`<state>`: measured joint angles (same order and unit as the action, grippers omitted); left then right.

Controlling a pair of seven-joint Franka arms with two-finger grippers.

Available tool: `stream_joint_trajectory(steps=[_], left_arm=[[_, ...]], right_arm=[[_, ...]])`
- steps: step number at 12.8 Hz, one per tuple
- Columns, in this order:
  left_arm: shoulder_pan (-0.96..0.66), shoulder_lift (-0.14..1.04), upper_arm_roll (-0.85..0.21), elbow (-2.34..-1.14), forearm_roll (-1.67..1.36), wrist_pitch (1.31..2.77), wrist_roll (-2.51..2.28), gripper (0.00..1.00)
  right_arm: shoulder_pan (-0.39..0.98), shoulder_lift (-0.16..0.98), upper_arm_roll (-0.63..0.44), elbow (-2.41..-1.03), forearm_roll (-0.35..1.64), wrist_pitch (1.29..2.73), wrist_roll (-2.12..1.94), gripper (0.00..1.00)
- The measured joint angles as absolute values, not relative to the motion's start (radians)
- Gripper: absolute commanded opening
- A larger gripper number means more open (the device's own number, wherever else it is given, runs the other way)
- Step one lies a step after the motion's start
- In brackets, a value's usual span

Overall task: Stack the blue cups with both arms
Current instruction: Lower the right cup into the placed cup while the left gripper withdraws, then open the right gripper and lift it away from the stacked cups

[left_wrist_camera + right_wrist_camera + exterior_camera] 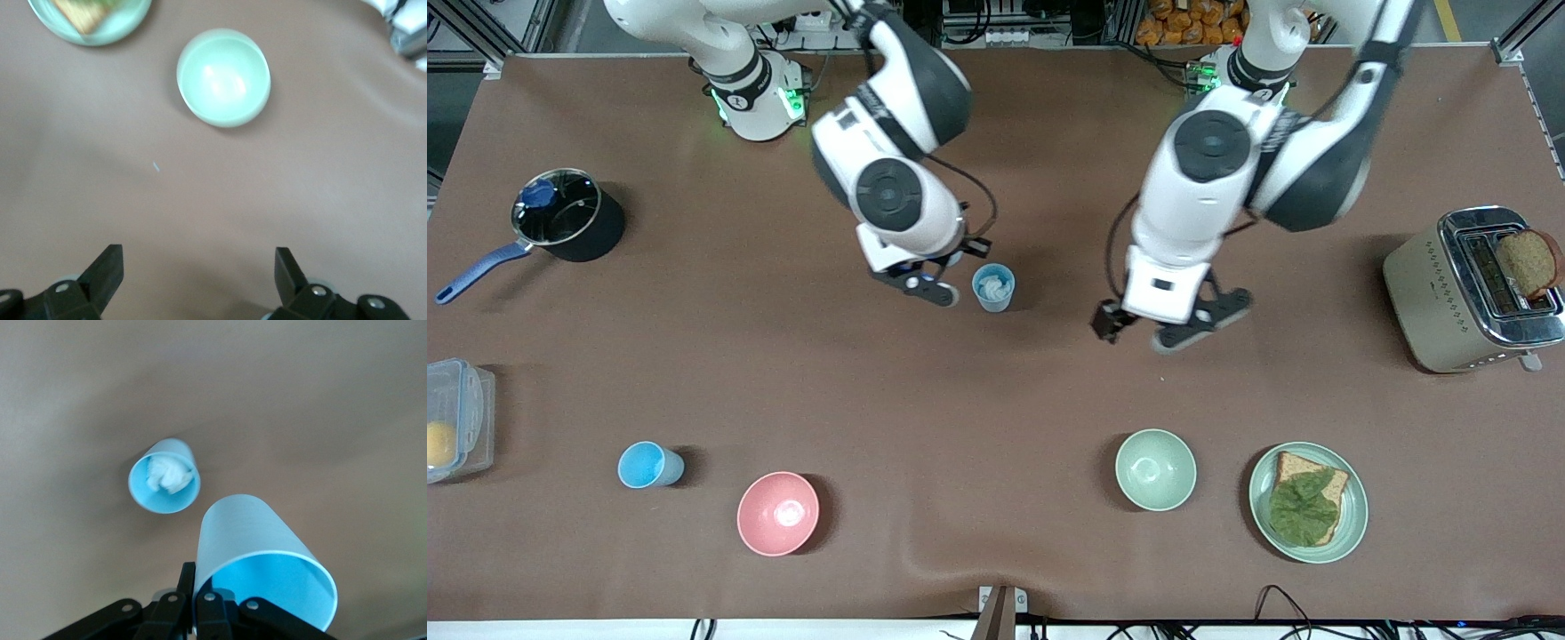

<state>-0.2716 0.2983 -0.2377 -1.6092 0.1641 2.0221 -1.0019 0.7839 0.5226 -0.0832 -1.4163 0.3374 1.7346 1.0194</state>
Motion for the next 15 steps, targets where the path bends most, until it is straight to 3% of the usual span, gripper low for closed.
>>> stream_joint_trajectory(steps=[4, 9, 15], left_arm=[[-0.148, 0.212, -0.238, -1.607, 0.164, 1.942, -0.749, 1.0], [-0.03, 0.161, -0.239, -1.607, 0.147, 1.87, -0.423, 1.0], [-0.025, 0.13, -0.252, -1.606, 0.141, 1.826, -0.387, 1.0]], right_arm=[[0.836, 0.604, -0.084, -1.37, 0.314, 1.839, 1.033, 0.0], [0.854, 0.638, -0.084, -1.349, 0.234, 1.856, 0.933, 0.0], [0.902, 0.694, -0.083, -1.346, 0.229, 1.918, 0.923, 0.0]])
